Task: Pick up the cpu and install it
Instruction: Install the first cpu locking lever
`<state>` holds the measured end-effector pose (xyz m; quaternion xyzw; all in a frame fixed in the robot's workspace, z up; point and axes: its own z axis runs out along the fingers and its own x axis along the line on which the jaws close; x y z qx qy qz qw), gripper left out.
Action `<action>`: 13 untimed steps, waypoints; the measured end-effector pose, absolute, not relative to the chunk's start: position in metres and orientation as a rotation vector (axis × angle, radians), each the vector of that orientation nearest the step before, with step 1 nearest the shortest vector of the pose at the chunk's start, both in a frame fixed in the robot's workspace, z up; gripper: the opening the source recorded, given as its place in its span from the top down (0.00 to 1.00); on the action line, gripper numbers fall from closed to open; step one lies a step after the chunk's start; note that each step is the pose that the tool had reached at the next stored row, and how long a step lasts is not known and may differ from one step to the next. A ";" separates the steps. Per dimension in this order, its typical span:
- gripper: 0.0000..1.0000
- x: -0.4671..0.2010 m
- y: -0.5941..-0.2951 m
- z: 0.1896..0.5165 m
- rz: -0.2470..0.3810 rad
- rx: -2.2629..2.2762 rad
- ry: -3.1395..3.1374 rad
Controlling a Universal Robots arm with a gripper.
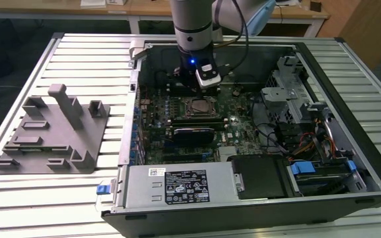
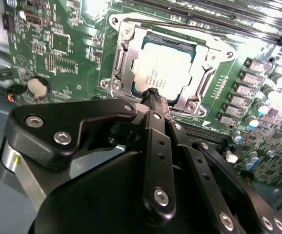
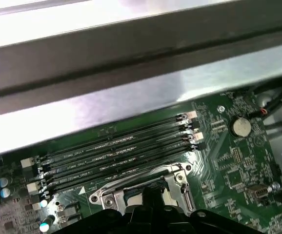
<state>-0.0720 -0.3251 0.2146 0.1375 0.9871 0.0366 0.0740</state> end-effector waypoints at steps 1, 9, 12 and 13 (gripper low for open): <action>0.89 -0.072 -0.325 0.214 0.108 0.394 2.966; 0.89 -0.072 -0.325 0.212 0.025 0.301 2.973; 0.89 -0.072 -0.327 0.211 0.013 0.288 2.974; 0.89 -0.072 -0.327 0.211 0.012 0.284 2.974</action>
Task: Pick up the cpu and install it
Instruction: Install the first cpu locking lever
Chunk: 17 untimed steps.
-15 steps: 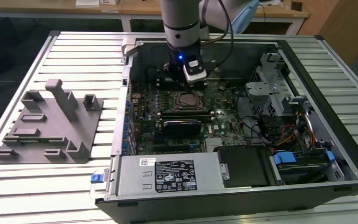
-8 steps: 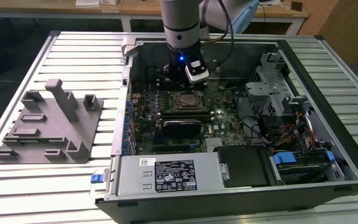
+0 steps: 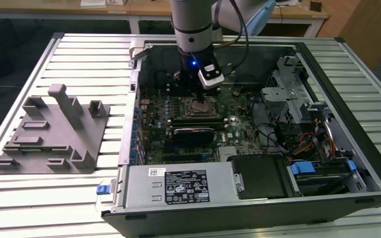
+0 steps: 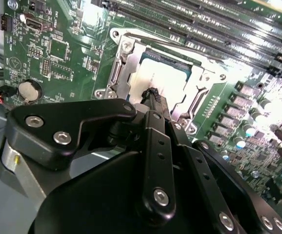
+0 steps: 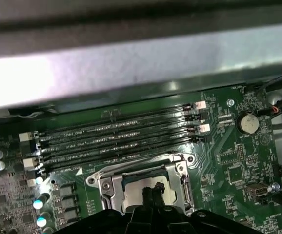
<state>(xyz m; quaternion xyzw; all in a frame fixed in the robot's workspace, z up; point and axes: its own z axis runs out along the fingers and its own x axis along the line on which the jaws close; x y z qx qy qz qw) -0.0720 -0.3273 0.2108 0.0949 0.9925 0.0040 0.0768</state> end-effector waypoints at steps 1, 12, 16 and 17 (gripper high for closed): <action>0.89 -0.072 -0.328 0.210 0.012 0.280 2.975; 0.89 -0.072 -0.334 0.209 0.013 0.258 2.977; 0.89 -0.071 -0.334 0.209 0.008 0.260 3.008; 0.89 -0.071 -0.334 0.208 0.006 0.262 3.026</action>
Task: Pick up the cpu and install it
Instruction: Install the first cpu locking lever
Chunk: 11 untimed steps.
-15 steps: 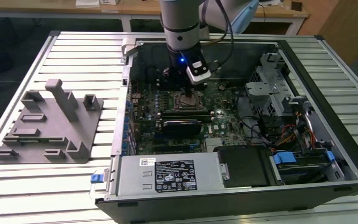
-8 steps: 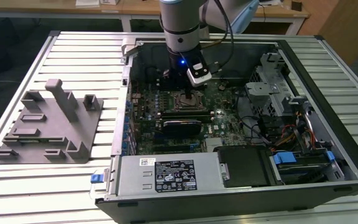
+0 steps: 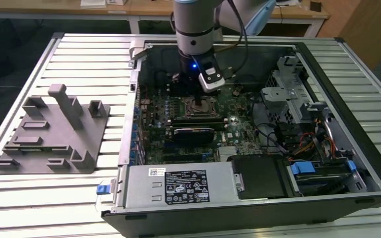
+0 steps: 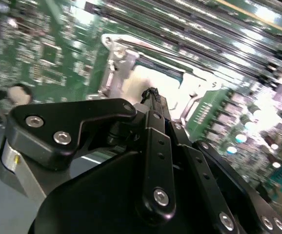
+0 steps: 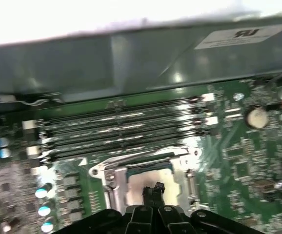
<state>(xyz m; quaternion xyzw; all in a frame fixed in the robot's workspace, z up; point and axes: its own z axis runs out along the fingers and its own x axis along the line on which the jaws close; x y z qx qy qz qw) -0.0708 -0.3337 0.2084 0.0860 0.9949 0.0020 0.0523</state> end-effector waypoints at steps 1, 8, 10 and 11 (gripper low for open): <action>0.89 -0.070 -0.334 0.208 0.004 0.263 3.044; 0.89 -0.070 -0.334 0.208 0.001 0.264 3.061; 0.89 -0.068 -0.334 0.208 0.002 0.264 3.061; 0.89 -0.067 -0.334 0.208 0.002 0.264 3.061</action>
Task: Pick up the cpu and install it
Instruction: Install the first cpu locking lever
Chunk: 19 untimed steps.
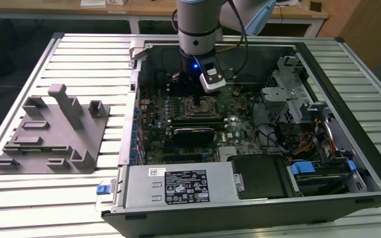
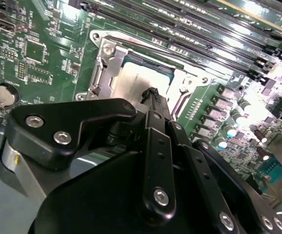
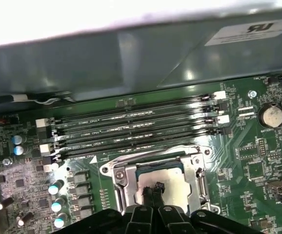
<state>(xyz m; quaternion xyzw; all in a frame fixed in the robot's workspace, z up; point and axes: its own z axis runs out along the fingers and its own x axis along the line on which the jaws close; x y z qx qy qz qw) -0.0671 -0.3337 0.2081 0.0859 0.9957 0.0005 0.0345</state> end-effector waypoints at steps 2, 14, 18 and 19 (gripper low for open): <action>0.89 -0.065 -0.334 0.208 0.002 0.264 3.061; 0.89 -0.060 -0.336 0.212 0.002 0.264 3.061; 0.89 -0.060 -0.336 0.220 0.002 0.264 3.061; 0.89 -0.060 -0.336 0.221 0.002 0.264 3.061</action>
